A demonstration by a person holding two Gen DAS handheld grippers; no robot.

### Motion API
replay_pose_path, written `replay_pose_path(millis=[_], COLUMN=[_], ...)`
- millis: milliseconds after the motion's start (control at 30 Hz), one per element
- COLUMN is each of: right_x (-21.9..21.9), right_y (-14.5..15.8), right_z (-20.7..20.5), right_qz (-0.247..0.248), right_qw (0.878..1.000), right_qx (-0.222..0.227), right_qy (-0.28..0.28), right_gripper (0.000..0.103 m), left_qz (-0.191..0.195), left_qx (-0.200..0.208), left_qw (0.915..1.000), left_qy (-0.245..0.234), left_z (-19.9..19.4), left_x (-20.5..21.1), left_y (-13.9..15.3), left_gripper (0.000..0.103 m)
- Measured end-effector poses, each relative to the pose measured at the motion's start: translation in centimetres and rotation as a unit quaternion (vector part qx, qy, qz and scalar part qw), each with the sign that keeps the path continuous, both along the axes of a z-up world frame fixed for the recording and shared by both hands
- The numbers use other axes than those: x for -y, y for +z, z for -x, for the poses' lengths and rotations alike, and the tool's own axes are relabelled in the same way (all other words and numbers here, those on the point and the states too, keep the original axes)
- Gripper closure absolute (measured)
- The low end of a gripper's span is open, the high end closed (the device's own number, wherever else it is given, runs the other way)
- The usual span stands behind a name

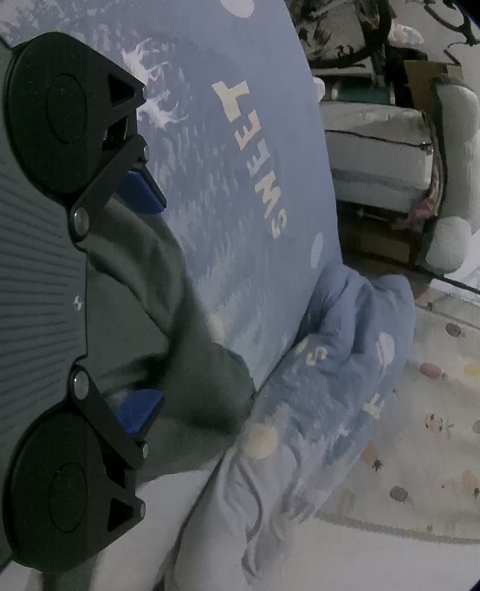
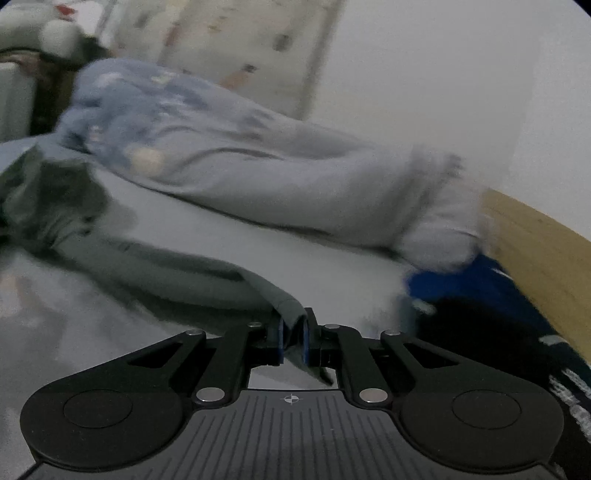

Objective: Fold clothes

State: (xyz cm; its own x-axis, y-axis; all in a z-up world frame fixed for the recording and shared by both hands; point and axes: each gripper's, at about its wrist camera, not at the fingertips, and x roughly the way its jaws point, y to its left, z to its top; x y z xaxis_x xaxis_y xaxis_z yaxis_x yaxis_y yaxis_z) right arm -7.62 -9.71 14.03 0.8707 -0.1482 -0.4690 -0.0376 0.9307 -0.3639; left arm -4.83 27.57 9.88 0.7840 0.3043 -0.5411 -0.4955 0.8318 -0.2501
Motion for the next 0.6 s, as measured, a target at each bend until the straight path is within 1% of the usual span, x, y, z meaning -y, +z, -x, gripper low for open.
replay_pose_path(millis=[100,200,267,333,400,467,500,533,600], right_x=[1.4,2.9,3.8,4.8,5.8,5.1,4.6,4.0,3.1], right_y=[-0.5,-1.1,-1.4,-1.8,-2.1,-2.4,-2.5,-2.5,-2.2], right_z=[1.4,2.8,3.8,4.7,5.7,6.5,6.8,7.1,7.6], right_qz=[0.008,0.015,0.02,0.025,0.03,0.029,0.029,0.027,0.013], right_qw=[0.999,0.998,0.996,0.994,0.991,0.991,0.992,0.993,0.996], right_qx=[-0.022,-0.044,-0.059,-0.073,-0.088,-0.088,-0.084,-0.076,-0.061], right_qy=[-0.024,-0.047,-0.063,-0.079,-0.095,-0.092,-0.089,-0.084,-0.065], right_gripper=[0.093,0.092,0.088,0.08,0.077,0.071,0.062,0.051,0.044], left_qz=[-0.007,-0.009,-0.009,-0.016,-0.027,-0.046,-0.058,-0.071,-0.102], left_qx=[0.007,0.007,0.002,-0.002,-0.007,-0.007,-0.005,-0.004,-0.001], left_qw=[0.9999,0.999,0.9974,0.9936,0.9873,0.9784,0.9741,0.9694,0.9586], left_qy=[-0.013,-0.043,-0.071,-0.111,-0.156,-0.202,-0.218,-0.235,-0.266], left_z=[0.2,0.1,-0.1,-0.4,-0.6,-0.8,-0.8,-0.9,-1.0], left_x=[0.7,1.3,1.9,2.9,4.1,5.8,6.6,7.5,9.5], left_y=[0.3,0.4,0.3,0.2,0.1,0.1,0.0,-0.1,-0.4], left_gripper=[0.0,0.0,0.0,0.0,0.0,0.0,0.0,0.0,0.0])
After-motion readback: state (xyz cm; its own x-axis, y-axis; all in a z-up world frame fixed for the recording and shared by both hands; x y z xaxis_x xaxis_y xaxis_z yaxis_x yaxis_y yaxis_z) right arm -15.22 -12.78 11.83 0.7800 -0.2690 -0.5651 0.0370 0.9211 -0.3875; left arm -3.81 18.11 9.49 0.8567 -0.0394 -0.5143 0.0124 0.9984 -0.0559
